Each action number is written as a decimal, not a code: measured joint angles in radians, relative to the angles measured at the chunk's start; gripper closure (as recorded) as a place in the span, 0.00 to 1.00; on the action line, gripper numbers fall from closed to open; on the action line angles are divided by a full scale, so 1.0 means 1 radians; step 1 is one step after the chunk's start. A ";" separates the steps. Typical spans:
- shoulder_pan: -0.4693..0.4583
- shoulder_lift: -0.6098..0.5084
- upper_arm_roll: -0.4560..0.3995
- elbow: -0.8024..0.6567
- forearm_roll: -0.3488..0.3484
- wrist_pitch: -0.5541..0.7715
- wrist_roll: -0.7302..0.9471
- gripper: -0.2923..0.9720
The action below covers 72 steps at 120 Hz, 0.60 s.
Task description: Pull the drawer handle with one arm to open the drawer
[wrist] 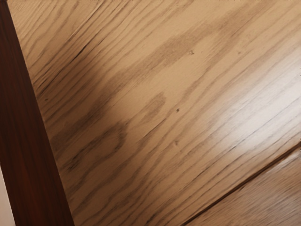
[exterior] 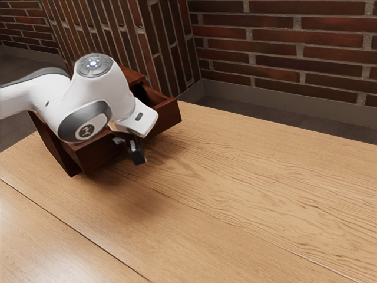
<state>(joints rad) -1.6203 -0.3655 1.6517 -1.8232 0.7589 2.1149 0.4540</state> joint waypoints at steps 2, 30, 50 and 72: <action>0.000 0.000 0.000 -0.001 0.000 0.001 -0.001 0.23; 0.108 0.008 -0.111 -0.040 0.000 0.018 -0.017 0.26; 0.166 0.008 -0.186 -0.048 0.001 0.026 -0.027 0.23; 0.852 -0.071 -0.990 -0.123 -0.038 -0.047 -0.048 0.23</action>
<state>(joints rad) -0.7686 -0.4360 0.6614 -1.9458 0.7213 2.0675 0.4055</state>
